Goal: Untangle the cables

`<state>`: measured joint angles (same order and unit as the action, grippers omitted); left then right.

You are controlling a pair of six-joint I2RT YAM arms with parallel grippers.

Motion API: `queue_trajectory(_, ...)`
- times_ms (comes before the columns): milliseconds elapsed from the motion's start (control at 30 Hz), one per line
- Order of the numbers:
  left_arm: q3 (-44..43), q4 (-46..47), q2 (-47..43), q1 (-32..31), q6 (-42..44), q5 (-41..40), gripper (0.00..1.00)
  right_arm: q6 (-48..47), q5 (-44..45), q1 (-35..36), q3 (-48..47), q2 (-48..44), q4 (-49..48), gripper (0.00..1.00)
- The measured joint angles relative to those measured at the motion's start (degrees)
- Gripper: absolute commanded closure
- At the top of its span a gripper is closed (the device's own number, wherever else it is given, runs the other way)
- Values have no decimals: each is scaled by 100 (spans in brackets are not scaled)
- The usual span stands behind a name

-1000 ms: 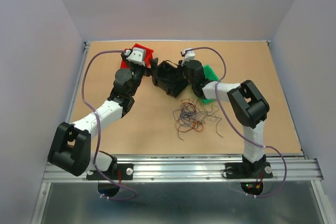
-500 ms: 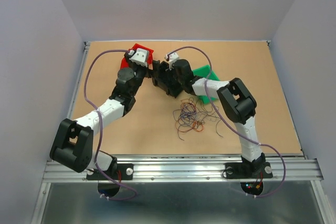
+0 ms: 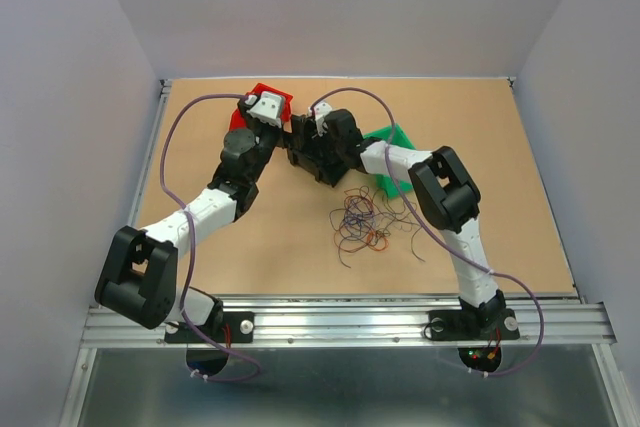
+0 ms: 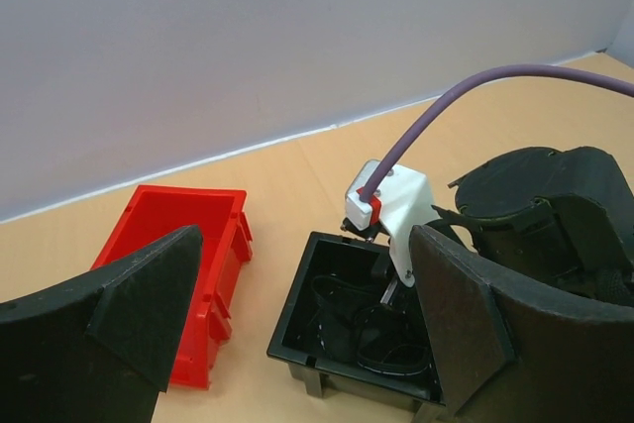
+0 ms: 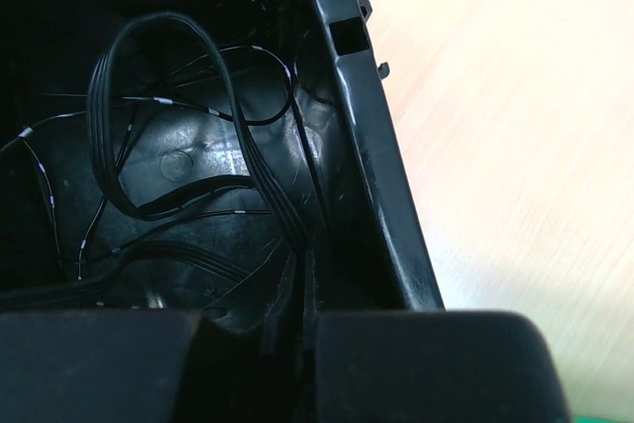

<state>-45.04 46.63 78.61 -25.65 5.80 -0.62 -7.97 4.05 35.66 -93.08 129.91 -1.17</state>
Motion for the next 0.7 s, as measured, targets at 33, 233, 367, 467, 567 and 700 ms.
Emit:
queue_trajectory(33, 0, 2, 0, 0, 13, -2, 2, 4, 0, 0, -11, 0, 28, 99)
queue_trajectory(233, 0, -20, 0, 0, 39, -66, 2, 164, 22, 0, -26, -46, 94, 75)
queue_trajectory(367, 0, -22, 0, 0, 44, -125, 1, 313, 2, 0, -7, -254, 50, 70)
queue_trajectory(467, 0, -22, 0, 0, 61, -142, 1, 470, 0, 0, 302, -750, -240, 65)
queue_trajectory(567, 0, -24, 0, 0, 76, -142, 1, 597, 2, 0, 610, -1220, -573, 58)
queue_trajectory(700, -2, -61, 0, 0, 81, -133, 1, 680, 24, 7, 863, -1665, -920, 45)
